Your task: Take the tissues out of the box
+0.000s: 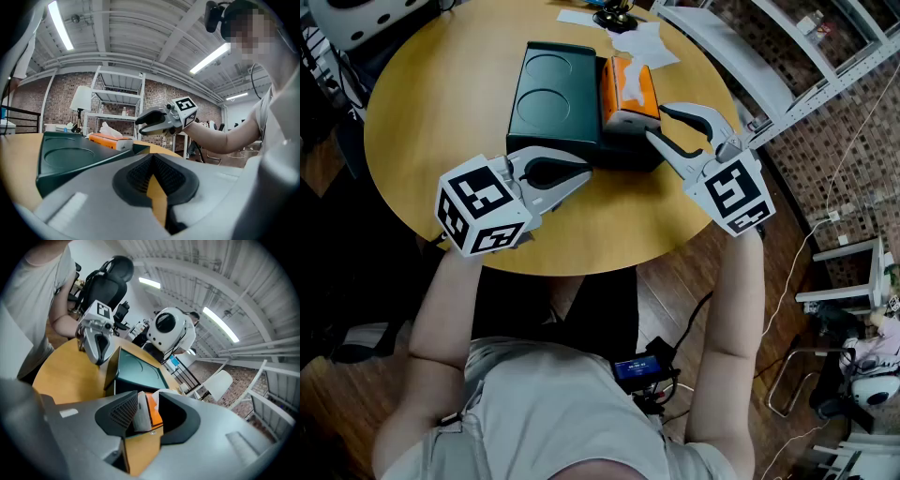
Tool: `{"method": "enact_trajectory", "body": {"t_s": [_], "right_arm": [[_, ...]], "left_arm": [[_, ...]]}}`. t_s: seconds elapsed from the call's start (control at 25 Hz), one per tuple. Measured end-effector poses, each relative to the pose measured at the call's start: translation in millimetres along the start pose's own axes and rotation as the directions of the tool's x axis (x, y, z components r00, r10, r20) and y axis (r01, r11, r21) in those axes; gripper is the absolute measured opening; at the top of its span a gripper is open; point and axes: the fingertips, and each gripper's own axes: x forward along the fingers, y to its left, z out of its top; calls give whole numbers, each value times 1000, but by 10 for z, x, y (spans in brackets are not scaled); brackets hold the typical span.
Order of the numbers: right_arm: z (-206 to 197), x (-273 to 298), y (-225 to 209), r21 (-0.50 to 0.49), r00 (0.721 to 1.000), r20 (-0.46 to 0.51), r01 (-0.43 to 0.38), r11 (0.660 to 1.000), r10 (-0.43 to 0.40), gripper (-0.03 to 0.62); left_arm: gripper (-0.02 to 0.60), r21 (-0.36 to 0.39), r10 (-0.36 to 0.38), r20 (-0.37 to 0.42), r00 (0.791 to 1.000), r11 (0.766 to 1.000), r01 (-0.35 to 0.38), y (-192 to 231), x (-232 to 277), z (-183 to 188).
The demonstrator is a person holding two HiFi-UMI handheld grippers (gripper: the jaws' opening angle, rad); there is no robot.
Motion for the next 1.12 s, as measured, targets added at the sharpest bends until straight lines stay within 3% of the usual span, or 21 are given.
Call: {"method": "enact_trajectory", "body": {"t_s": [0.16, 0.4, 0.56, 0.72, 0.92, 1.0, 1.12], "right_arm": [[-129, 184, 39, -79, 991, -121, -66, 995, 57, 144], [-277, 376, 61, -108, 969, -223, -137, 985, 110, 175], [-363, 488, 89, -109, 953, -273, -167, 980, 132, 270], [-460, 561, 84, -157, 927, -356, -181, 971, 115, 306], [-501, 733, 67, -162, 901, -414, -209, 964, 126, 436], [-546, 828, 94, -152, 884, -443, -239, 959, 150, 439], [-659, 936, 128, -168, 850, -502, -280, 945, 162, 377]], "left_arm": [[0, 2, -6, -3, 1000, 1000, 6, 0, 0, 25], [0, 3, -6, -2, 1000, 1000, 6, 21, 15, 10], [0, 1, -6, -1, 1000, 1000, 6, 33, 21, 3], [0, 2, -7, -3, 1000, 1000, 7, 10, 12, 9], [0, 2, -8, -4, 1000, 1000, 8, 27, 2, 7], [0, 3, -10, -3, 1000, 1000, 10, 45, 3, 7], [0, 2, -8, -1, 1000, 1000, 8, 56, -5, 19]]}}
